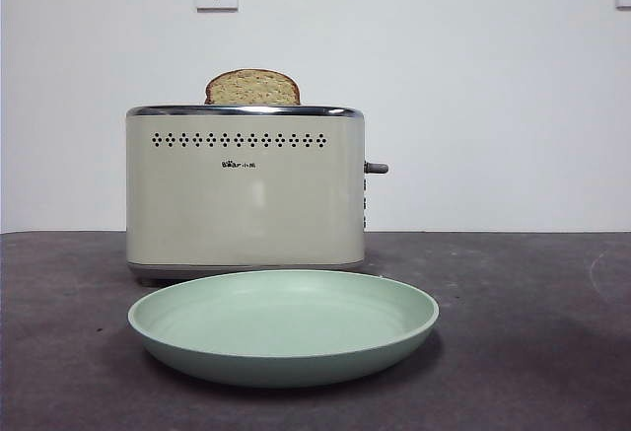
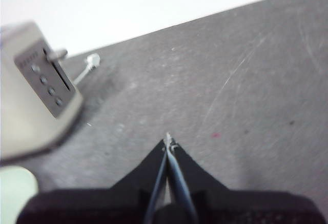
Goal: Take the bread from the toaster,put the bread on the plate,put the plate on the table
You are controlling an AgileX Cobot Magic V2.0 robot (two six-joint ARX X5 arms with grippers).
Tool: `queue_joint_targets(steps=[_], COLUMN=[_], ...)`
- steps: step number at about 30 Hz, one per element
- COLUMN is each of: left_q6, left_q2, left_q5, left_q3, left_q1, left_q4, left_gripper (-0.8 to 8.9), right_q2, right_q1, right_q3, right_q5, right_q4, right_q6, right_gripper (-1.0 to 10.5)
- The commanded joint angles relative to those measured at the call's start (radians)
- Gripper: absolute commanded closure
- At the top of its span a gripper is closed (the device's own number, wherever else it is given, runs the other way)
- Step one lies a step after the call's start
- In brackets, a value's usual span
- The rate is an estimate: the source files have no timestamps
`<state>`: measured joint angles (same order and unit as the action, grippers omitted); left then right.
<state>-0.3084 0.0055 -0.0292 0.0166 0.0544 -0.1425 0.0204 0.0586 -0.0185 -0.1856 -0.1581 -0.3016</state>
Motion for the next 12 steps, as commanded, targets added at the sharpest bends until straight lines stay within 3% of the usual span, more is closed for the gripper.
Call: queue_joint_targets(steps=[1, 4, 8, 12], left_q6=[-0.080, -0.086, -0.082, -0.078], left_q2=[-0.001, 0.007, 0.060, 0.175], left_q5=[-0.093, -0.184, -0.184, -0.185], left_q3=[0.018, 0.080, 0.196, 0.318], left_q1=[-0.003, -0.003, -0.003, -0.003], left_q4=[0.015, -0.016, -0.073, -0.071], left_gripper=[8.19, 8.19, 8.19, 8.19], right_q2=[0.000, 0.013, 0.101, 0.257], right_q1=[-0.002, -0.002, -0.002, -0.002], right_q3=[-0.007, -0.069, -0.197, -0.369], right_q5=[-0.030, -0.068, -0.130, -0.204], right_q4=[0.016, 0.015, 0.010, -0.018], right_q6=[-0.183, -0.219, -0.220, -0.159], right_gripper=[9.5, 9.6, 9.6, 9.6])
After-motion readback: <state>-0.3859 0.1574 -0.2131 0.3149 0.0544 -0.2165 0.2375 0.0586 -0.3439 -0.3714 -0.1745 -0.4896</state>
